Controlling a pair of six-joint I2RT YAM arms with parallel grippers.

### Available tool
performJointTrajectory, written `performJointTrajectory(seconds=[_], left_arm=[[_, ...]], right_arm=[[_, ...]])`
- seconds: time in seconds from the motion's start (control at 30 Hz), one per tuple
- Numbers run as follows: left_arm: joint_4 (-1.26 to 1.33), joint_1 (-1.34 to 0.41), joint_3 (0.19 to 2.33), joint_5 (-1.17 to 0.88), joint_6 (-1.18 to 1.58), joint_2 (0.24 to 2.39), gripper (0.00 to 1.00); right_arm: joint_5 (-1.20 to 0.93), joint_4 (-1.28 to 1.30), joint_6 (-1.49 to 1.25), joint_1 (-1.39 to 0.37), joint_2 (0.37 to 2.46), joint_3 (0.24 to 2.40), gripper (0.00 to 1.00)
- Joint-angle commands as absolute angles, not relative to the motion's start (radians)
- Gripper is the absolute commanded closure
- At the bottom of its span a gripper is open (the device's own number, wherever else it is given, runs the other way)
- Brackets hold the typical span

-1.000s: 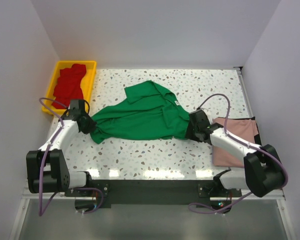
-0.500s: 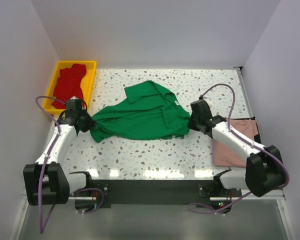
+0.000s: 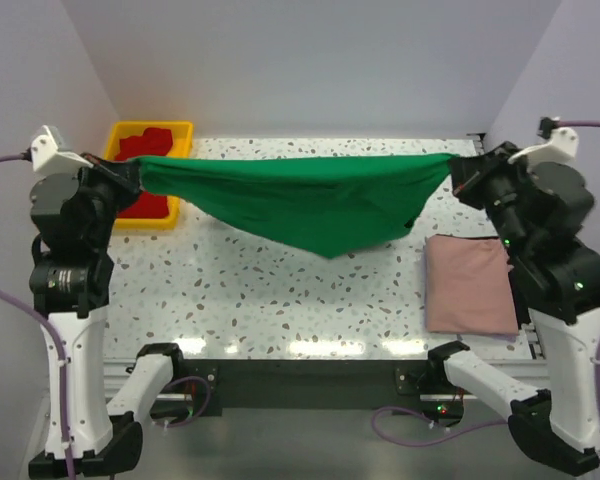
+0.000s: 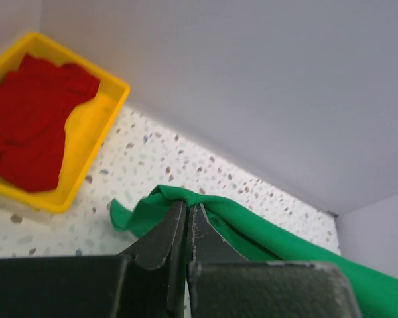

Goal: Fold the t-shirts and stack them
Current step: Flatten the tshirt out

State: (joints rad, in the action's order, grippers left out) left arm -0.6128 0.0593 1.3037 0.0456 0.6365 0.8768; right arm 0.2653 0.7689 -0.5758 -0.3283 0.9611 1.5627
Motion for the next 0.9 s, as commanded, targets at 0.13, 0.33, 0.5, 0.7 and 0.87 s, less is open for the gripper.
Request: performJointTrajectory(seconds=[0.13,0.33,0.5,0.7,0.87], left_arm=[[-0.629,0.064,1.578,0.034,0.667,0.913,1.0],[-0.534,0.064,1.583,-0.021,0.689,0.997,1.0],[-0.372,0.064,1.497,-0.035,0.706,1.112,1.0],[-0.16,0.066,1.628,-0.101,0.727,1.446,1.0],[-0.202,0.074,2.044,-0.15,0.729,1.828,1.0]], right_arm=[[0.293,0.93,-0.486,-0.325,0.96,1.928,1.0],[0.293,0.826,-0.454,-0.325,1.04,1.907,1.0],[0.272,0.622,-0.456,-0.325,1.138,1.793,1.0],[0.184,0.425,-0.475,-0.281,1.412,1.834,1.0],[0.152,0.37,-0.476,-0.247,1.664,2.109,1.0]])
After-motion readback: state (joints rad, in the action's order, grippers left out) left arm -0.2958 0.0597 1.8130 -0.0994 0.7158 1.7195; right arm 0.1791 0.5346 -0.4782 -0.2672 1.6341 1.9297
